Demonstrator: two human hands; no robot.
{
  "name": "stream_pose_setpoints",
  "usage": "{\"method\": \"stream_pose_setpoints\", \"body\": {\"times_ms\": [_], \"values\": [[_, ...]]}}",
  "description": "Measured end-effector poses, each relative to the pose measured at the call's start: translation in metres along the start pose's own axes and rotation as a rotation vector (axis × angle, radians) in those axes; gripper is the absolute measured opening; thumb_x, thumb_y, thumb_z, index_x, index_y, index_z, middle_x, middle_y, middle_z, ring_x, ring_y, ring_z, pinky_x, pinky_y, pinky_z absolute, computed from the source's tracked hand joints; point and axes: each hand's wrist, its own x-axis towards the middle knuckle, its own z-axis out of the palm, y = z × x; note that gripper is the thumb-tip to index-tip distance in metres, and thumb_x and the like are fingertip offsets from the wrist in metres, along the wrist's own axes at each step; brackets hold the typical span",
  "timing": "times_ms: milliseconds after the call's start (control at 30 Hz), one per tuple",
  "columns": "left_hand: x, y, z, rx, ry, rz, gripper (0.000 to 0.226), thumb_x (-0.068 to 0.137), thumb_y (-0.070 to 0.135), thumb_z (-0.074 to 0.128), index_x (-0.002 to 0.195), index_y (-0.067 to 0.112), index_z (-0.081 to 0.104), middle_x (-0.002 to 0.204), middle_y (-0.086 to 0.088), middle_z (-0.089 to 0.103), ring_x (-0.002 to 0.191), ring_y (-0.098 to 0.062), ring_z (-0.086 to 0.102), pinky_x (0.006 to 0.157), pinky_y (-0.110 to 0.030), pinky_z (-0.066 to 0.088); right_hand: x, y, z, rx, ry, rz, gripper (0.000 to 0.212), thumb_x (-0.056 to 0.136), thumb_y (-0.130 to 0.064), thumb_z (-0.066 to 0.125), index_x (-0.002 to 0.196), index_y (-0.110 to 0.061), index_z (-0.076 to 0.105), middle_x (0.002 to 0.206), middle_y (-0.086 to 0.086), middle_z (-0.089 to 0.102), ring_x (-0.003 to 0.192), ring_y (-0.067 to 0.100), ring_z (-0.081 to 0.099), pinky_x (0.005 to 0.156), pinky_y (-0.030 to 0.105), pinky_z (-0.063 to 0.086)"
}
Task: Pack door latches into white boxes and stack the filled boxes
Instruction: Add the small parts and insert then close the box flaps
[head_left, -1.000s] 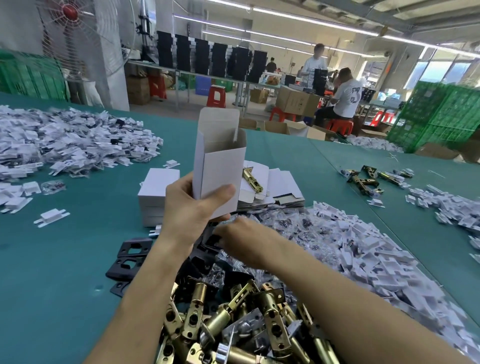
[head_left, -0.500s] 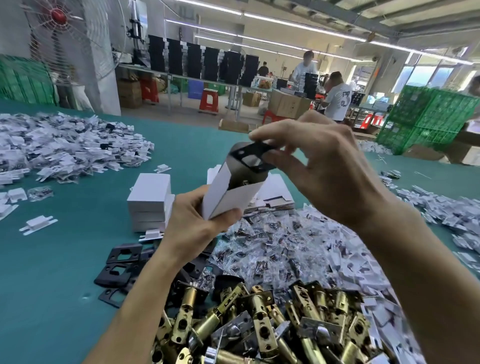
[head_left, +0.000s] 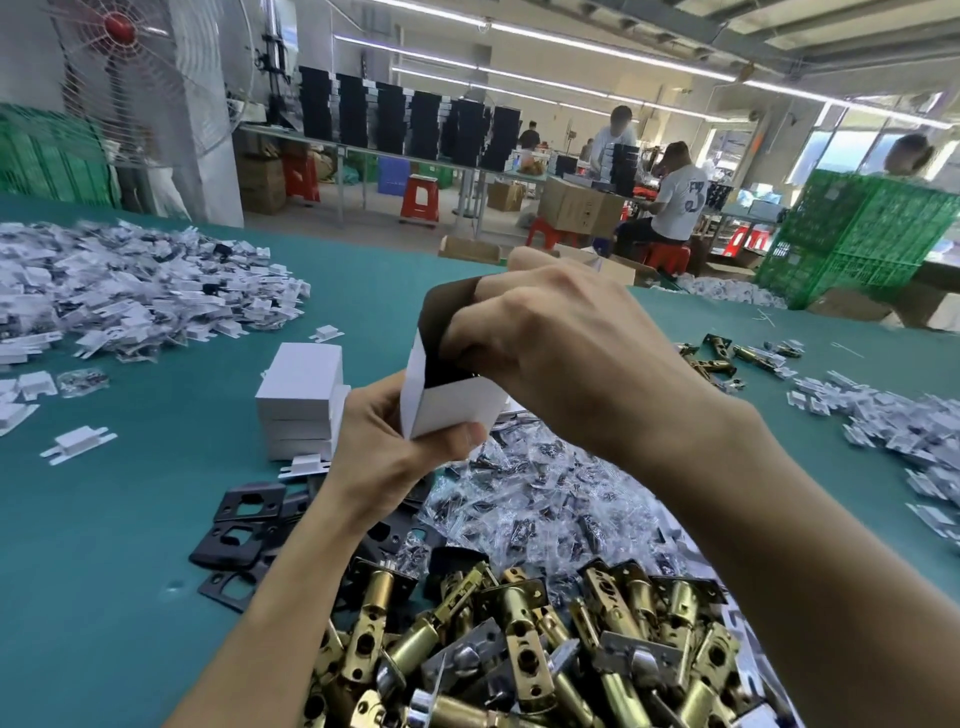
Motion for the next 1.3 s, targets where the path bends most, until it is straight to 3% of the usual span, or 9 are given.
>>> {"method": "stream_pose_setpoints", "body": {"times_ms": [200,400,567,667,900,967,1067,1167,1300], "values": [[0.001,-0.004,0.001,0.013,-0.032,-0.073,0.024,0.064,0.021,0.088,0.086,0.026,0.079,0.08,-0.007,0.072,0.065,-0.03,0.064,0.052,-0.052,0.058,0.006,0.013,0.012,-0.009,-0.114,0.12,0.025,0.097,-0.016,0.052,0.11,-0.03,0.07,0.1,0.002,0.067,0.095,0.03,0.057,0.076,0.04,0.048],[0.005,-0.008,-0.003,-0.004,0.1,-0.184,0.035,0.066,0.017,0.09,0.099,0.015,0.076,0.094,-0.009,0.075,0.075,-0.031,0.073,0.052,-0.036,0.059,-0.025,0.039,0.045,0.415,0.321,0.354,0.016,0.094,-0.015,0.058,0.098,-0.02,0.073,0.079,-0.01,0.066,0.072,0.012,0.058,0.066,0.04,0.05],[0.006,-0.011,-0.002,0.012,0.207,-0.284,0.022,0.07,0.021,0.085,0.089,0.02,0.075,0.086,-0.003,0.077,0.078,-0.031,0.073,0.053,-0.035,0.059,-0.056,0.046,0.105,0.35,-0.679,0.464,0.035,0.093,-0.034,0.065,0.126,-0.02,0.062,0.12,0.0,0.068,0.095,0.011,0.066,0.091,0.032,0.055],[0.006,-0.009,0.0,0.012,0.199,-0.283,0.025,0.068,0.025,0.085,0.09,0.02,0.075,0.086,-0.003,0.077,0.077,-0.028,0.074,0.053,-0.034,0.059,-0.072,0.035,0.134,0.337,-0.849,0.463,0.061,0.086,-0.042,0.072,0.14,-0.023,0.049,0.135,0.001,0.058,0.117,0.018,0.059,0.105,0.038,0.047],[0.005,-0.01,-0.002,0.019,0.192,-0.272,0.034,0.061,0.03,0.084,0.092,0.019,0.074,0.085,-0.002,0.076,0.076,-0.025,0.074,0.055,-0.036,0.061,-0.078,0.037,0.137,0.393,-0.589,0.384,0.007,0.09,-0.02,0.07,0.095,-0.024,0.068,0.096,-0.007,0.067,0.091,0.008,0.063,0.078,0.022,0.055],[0.004,-0.011,-0.002,0.049,0.174,-0.281,0.035,0.059,0.031,0.085,0.091,0.02,0.074,0.084,-0.003,0.077,0.075,-0.026,0.074,0.055,-0.039,0.062,-0.073,0.044,0.122,0.573,-0.5,0.464,0.016,0.094,-0.013,0.064,0.083,-0.024,0.058,0.088,-0.009,0.066,0.085,0.009,0.066,0.07,0.019,0.054],[0.003,-0.014,-0.002,0.071,0.126,-0.298,0.037,0.058,0.032,0.087,0.09,0.016,0.076,0.083,-0.007,0.076,0.072,-0.027,0.073,0.054,-0.037,0.06,-0.061,0.058,0.086,0.786,-0.146,0.581,0.014,0.089,-0.009,0.068,0.082,-0.016,0.059,0.082,0.001,0.07,0.076,0.014,0.067,0.069,0.029,0.056],[0.002,-0.015,-0.001,0.076,0.043,-0.317,0.033,0.06,0.028,0.094,0.088,0.02,0.078,0.087,-0.009,0.075,0.075,-0.029,0.073,0.053,-0.034,0.058,-0.045,0.058,0.051,1.056,0.224,0.57,0.013,0.085,-0.002,0.069,0.087,-0.008,0.058,0.081,0.012,0.07,0.069,0.013,0.067,0.06,0.022,0.052],[-0.001,-0.014,0.003,0.039,-0.069,-0.326,0.033,0.063,0.027,0.089,0.093,0.021,0.079,0.091,-0.01,0.075,0.075,-0.025,0.073,0.055,-0.036,0.059,-0.027,0.042,0.04,1.059,0.381,0.458,0.021,0.089,-0.002,0.068,0.103,-0.011,0.056,0.085,0.018,0.072,0.077,0.045,0.063,0.063,0.048,0.051]]}}
